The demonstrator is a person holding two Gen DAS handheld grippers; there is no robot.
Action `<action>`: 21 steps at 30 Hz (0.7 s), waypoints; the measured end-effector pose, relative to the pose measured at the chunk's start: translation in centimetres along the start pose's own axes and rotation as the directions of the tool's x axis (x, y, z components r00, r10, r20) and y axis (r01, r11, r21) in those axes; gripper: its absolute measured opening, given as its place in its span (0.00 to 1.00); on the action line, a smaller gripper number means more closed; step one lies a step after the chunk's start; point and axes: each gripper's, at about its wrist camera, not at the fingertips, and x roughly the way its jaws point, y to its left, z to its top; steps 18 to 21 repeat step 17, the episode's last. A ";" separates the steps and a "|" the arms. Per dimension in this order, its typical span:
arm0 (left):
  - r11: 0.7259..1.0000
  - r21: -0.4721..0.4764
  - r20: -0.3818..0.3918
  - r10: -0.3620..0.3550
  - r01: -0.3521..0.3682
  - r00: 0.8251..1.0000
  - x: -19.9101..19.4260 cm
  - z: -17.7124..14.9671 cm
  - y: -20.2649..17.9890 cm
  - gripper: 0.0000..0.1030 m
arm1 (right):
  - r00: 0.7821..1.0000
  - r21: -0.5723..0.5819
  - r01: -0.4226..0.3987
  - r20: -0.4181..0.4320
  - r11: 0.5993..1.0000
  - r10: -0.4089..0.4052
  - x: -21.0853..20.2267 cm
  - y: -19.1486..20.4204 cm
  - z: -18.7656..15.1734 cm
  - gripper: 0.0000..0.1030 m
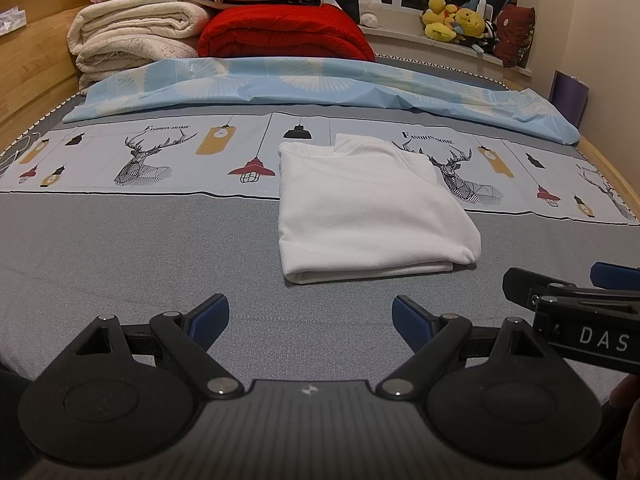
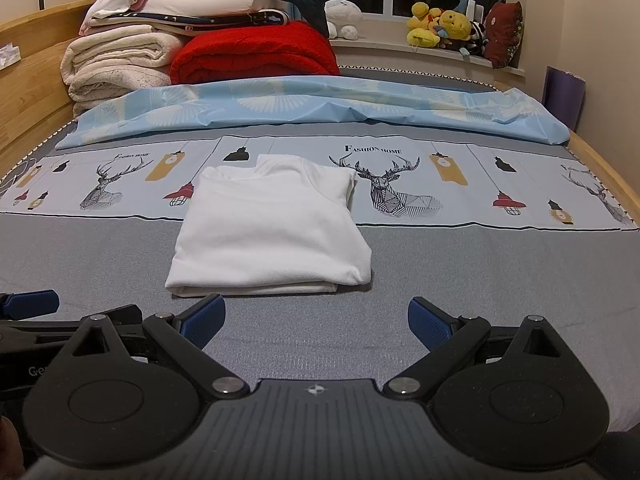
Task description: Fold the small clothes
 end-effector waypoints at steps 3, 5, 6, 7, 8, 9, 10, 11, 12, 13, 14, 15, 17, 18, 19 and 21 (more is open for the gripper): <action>1.000 0.000 0.000 0.000 0.000 1.000 0.0 0.0 0.0 0.89 | 1.000 0.002 -0.001 -0.001 1.000 0.001 0.0 0.0 0.0 0.95; 1.000 0.000 0.000 0.000 0.000 1.000 0.0 0.0 0.1 0.89 | 1.000 0.001 -0.001 -0.002 1.000 0.001 0.0 0.0 0.0 0.95; 1.000 -0.001 0.000 -0.001 0.001 1.000 0.0 0.0 0.0 0.89 | 1.000 0.002 -0.001 -0.001 1.000 0.001 0.0 0.0 0.0 0.95; 1.000 0.000 0.000 -0.001 0.001 1.000 0.0 0.0 0.0 0.89 | 1.000 0.002 -0.001 -0.001 1.000 0.001 0.0 -0.1 0.0 0.95; 1.000 0.000 0.000 -0.002 0.002 1.000 0.0 0.0 0.1 0.89 | 1.000 0.002 -0.001 -0.001 1.000 0.001 0.0 -0.1 0.0 0.95; 1.000 0.000 0.000 0.000 0.000 1.000 0.0 0.0 0.0 0.89 | 1.000 0.002 -0.001 -0.002 1.000 0.001 0.0 0.0 0.0 0.95; 1.000 0.000 0.000 0.000 0.000 1.000 0.0 0.0 0.0 0.89 | 1.000 0.002 -0.001 -0.002 1.000 0.001 0.0 0.0 0.0 0.95; 1.000 -0.001 -0.001 0.000 0.000 1.000 0.0 0.0 0.0 0.89 | 1.000 0.003 -0.001 -0.003 1.000 0.001 0.0 0.0 0.0 0.95; 1.000 -0.001 -0.001 0.000 0.000 1.000 0.0 0.0 0.0 0.89 | 1.000 0.004 0.000 -0.004 1.000 0.000 0.0 0.0 -0.1 0.95; 1.000 0.000 -0.001 -0.001 0.001 1.000 0.0 -0.1 0.0 0.89 | 1.000 0.004 0.000 -0.004 1.000 0.000 0.0 0.0 -0.2 0.95; 1.000 -0.001 -0.001 -0.001 0.001 1.000 0.0 -0.1 0.0 0.89 | 1.000 0.005 0.000 -0.004 1.000 0.000 0.1 0.0 -0.3 0.95; 1.000 0.000 -0.001 -0.001 0.001 1.000 0.0 -0.1 0.0 0.89 | 1.000 0.005 0.000 -0.005 1.000 0.000 0.1 0.1 -0.4 0.95; 1.000 0.001 -0.001 0.002 -0.002 1.000 0.0 -0.1 0.0 0.89 | 1.000 0.005 0.001 -0.005 1.000 -0.001 0.1 0.1 -0.4 0.95; 1.000 0.001 -0.001 0.002 -0.002 1.000 0.0 -0.1 0.0 0.89 | 1.000 0.005 0.001 -0.005 1.000 -0.001 0.1 0.1 -0.4 0.95; 1.000 0.001 -0.001 0.002 -0.002 1.000 0.0 -0.1 0.0 0.89 | 1.000 0.005 0.001 -0.005 1.000 -0.001 0.1 0.1 -0.4 0.95; 1.000 0.001 -0.001 0.002 -0.002 1.000 0.0 -0.1 0.0 0.89 | 1.000 0.005 0.001 -0.005 1.000 -0.001 0.1 0.1 -0.4 0.95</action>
